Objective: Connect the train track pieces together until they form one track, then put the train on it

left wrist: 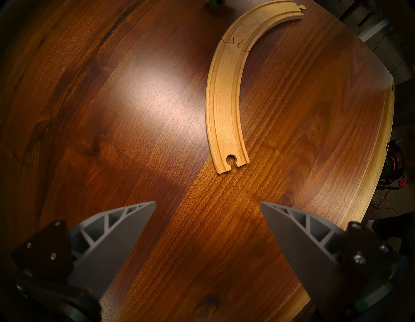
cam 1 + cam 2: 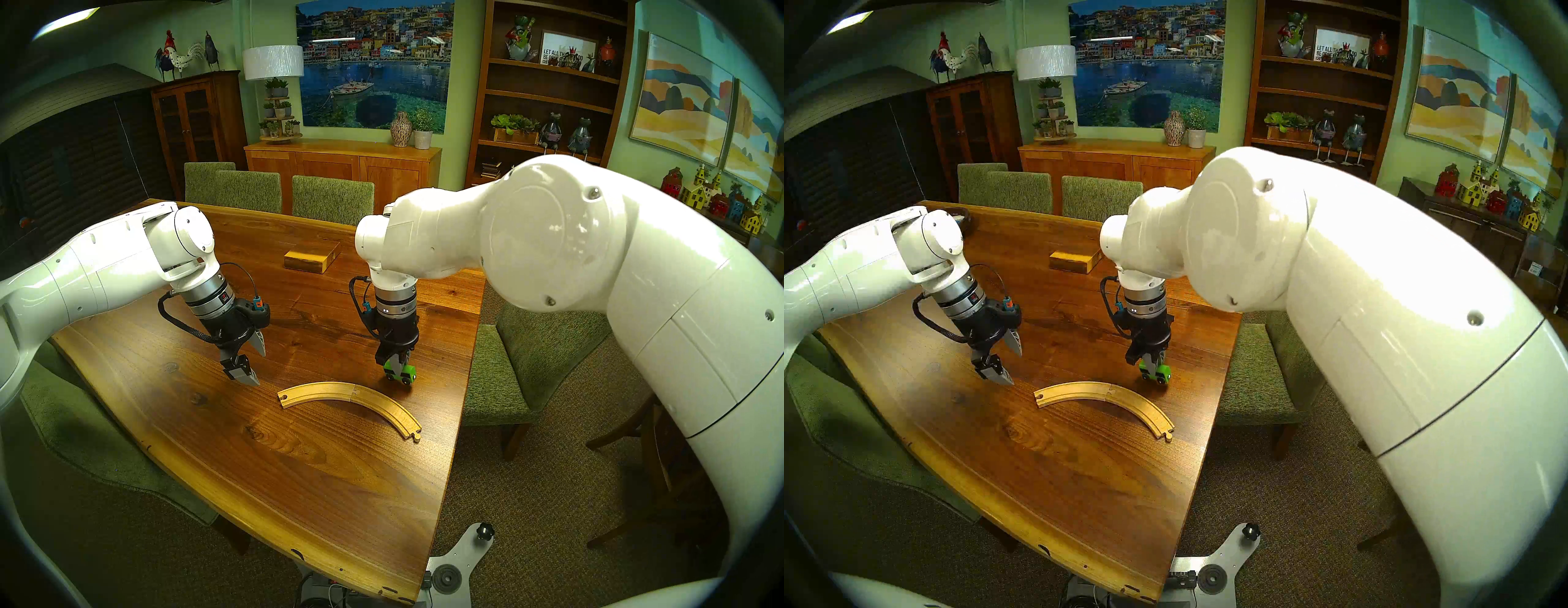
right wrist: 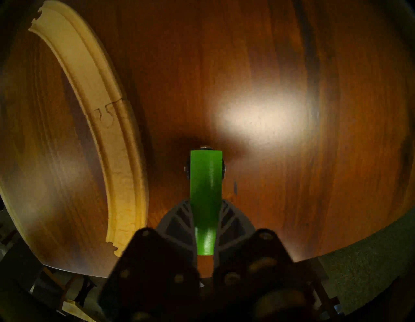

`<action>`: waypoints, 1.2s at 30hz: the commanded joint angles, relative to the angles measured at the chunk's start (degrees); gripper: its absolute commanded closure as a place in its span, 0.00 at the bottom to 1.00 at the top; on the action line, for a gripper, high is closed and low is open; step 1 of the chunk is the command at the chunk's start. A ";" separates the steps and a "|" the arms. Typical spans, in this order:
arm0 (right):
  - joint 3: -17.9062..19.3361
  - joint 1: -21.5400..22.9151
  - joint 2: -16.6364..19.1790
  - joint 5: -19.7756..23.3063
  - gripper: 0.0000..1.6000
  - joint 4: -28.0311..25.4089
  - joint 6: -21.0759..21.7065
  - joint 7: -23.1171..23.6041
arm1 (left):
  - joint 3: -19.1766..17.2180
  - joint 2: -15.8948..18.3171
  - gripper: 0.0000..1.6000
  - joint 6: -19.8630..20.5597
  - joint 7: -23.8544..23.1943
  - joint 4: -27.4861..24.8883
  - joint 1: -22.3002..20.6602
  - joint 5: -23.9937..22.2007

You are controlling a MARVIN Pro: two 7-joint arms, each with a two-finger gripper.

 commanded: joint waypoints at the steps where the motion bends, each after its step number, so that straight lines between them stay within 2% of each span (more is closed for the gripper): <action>1: 1.94 6.72 2.22 1.81 1.00 -4.45 2.19 2.77 | -1.29 -0.03 0.00 -0.06 0.17 -0.05 -1.91 0.03; 10: 4.65 9.73 4.05 3.50 1.00 -9.89 2.19 0.07 | -1.30 -0.04 0.00 -0.02 0.17 -0.04 -1.89 0.03; 11: 5.03 10.47 4.22 3.70 1.00 -10.73 2.19 -0.19 | -1.30 -0.04 0.00 -0.01 0.17 -0.04 -1.89 0.03; 12: 5.38 14.17 4.33 4.28 1.00 -13.99 2.19 -0.57 | -1.30 -0.04 0.00 0.00 0.17 -0.05 -1.90 0.04; 14: 5.88 14.77 4.53 4.47 1.00 -14.76 2.19 -0.77 | -1.30 -0.04 0.00 0.00 0.17 -0.05 -1.90 0.04; 15: 6.65 12.40 4.86 4.34 1.00 -13.24 2.19 -0.92 | -1.30 -0.04 0.00 0.00 0.17 -0.05 -1.90 0.04; 16: 6.65 12.40 4.86 4.34 1.00 -13.24 2.19 -0.92 | -1.30 -0.04 0.00 0.00 0.17 -0.05 -1.90 0.04; 22: 9.18 14.57 6.23 4.96 1.00 -17.02 2.11 -1.90 | -1.33 -0.03 0.00 0.03 0.17 -0.06 -1.96 0.05; 28: 11.32 18.34 8.07 5.52 1.00 -23.07 1.32 -3.31 | -1.37 -0.02 0.00 0.05 0.16 -0.09 -2.04 0.07; 29: 12.04 17.18 8.60 5.28 1.00 -22.62 1.49 -3.62 | -1.38 -0.02 0.00 0.05 0.16 -0.09 -2.05 0.07; 30: 11.99 18.99 8.84 5.67 1.00 -24.76 0.99 -4.04 | -1.38 -0.01 0.00 0.06 0.15 -0.10 -2.06 0.08; 34: 12.83 20.81 10.24 6.41 1.00 -28.81 -0.46 -6.24 | -1.40 0.00 0.00 0.06 0.14 -0.12 -2.11 0.10; 35: 13.29 20.05 10.80 6.43 1.00 -28.79 -0.77 -6.86 | -1.41 0.00 0.00 0.06 0.14 -0.13 -2.12 0.11; 36: 13.06 21.64 11.07 7.15 1.00 -30.83 -1.76 -7.81 | -1.41 0.01 0.00 0.06 0.14 -0.13 -2.13 0.11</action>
